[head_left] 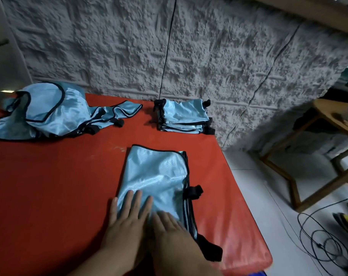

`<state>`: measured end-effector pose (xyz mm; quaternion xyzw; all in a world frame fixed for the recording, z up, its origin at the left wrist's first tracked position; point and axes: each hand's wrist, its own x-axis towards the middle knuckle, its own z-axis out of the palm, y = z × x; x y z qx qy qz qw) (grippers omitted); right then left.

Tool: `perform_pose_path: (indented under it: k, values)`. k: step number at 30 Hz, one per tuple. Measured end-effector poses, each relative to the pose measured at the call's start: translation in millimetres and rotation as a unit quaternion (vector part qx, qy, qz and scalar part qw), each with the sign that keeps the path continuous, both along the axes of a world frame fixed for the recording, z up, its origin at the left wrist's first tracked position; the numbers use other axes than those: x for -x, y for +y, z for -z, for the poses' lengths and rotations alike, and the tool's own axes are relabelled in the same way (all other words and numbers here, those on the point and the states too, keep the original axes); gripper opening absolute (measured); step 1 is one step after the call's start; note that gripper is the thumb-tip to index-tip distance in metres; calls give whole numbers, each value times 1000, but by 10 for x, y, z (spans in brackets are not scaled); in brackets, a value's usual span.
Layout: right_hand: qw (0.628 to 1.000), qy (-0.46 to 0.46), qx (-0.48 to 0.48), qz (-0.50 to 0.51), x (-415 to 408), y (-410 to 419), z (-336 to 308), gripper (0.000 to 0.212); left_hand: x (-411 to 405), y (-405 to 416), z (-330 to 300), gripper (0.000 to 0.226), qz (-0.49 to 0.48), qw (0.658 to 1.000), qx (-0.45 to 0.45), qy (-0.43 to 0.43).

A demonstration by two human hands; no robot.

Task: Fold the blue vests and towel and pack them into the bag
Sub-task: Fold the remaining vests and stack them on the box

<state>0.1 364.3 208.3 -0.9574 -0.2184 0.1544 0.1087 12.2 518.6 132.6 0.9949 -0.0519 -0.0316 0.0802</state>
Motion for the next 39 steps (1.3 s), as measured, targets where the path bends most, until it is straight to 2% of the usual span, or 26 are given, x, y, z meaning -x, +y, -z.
perform_pose_path:
  k: [3, 6, 8, 11, 13, 15, 17, 18, 20, 22, 24, 26, 28, 29, 32, 34, 36, 39]
  values:
    - [989, -17, 139, 52, 46, -405, 234, 68, 45, -22, -17, 68, -18, 1000, 7, 14]
    - [986, 33, 134, 95, 44, -639, 106, 80, 40, -39, -150, 81, -17, 1000, -4, 22]
    - [985, 62, 118, 110, 37, -667, -20, 87, 13, -52, -239, 86, -6, 999, 28, 17]
    - [991, -15, -28, 128, 18, -594, -165, 93, -50, -35, -444, 84, 0, 999, 52, -14]
    - [984, -48, -145, 96, -17, -453, -173, 91, -81, -13, -491, 72, 20, 999, 24, -22]
    - [984, -48, -167, 31, -98, -236, -89, 78, -97, -21, -448, 71, 38, 999, -3, 4]
    - [989, -36, -144, 8, -237, -89, 95, 63, -83, -59, -333, 78, 34, 999, -15, 32]
    - [993, -32, -111, 18, -319, -70, 175, 62, -66, -78, -300, 78, 25, 998, -23, 46]
    - [998, -33, -27, 53, -451, -122, 301, 78, -39, -98, -196, 74, 14, 998, -32, 51]
    - [995, -35, 18, 92, -503, -201, 364, 93, -43, -104, -140, 67, 9, 999, -28, 34]
    - [990, -21, 41, 132, -502, -267, 421, 77, -51, -95, -171, 71, 6, 998, -22, 54]
    - [986, -20, 60, 156, -508, -268, 360, 75, -136, -94, -274, 84, -2, 998, -11, 54]
    - [982, -59, 50, 174, -555, -202, 329, 76, -315, -90, -455, 92, -16, 999, 23, 46]
    - [977, -112, 29, 177, -581, -157, 297, 74, -434, -97, -553, 89, -11, 999, 29, 22]
    - [978, -157, -34, 135, -692, -23, 306, 71, -855, -115, -700, 59, 44, 999, 25, -19]
    - [984, -149, -54, 85, -827, -13, 312, 72, -1087, -129, -656, 58, 75, 997, 8, 8]
    - [994, -79, -49, 56, -939, -51, 343, 72, -1230, -91, -524, 60, 93, 995, -15, 41]
    - [995, -64, -9, 75, -1020, -159, 464, 97, -1344, 67, -313, 58, 73, 996, -27, 48]
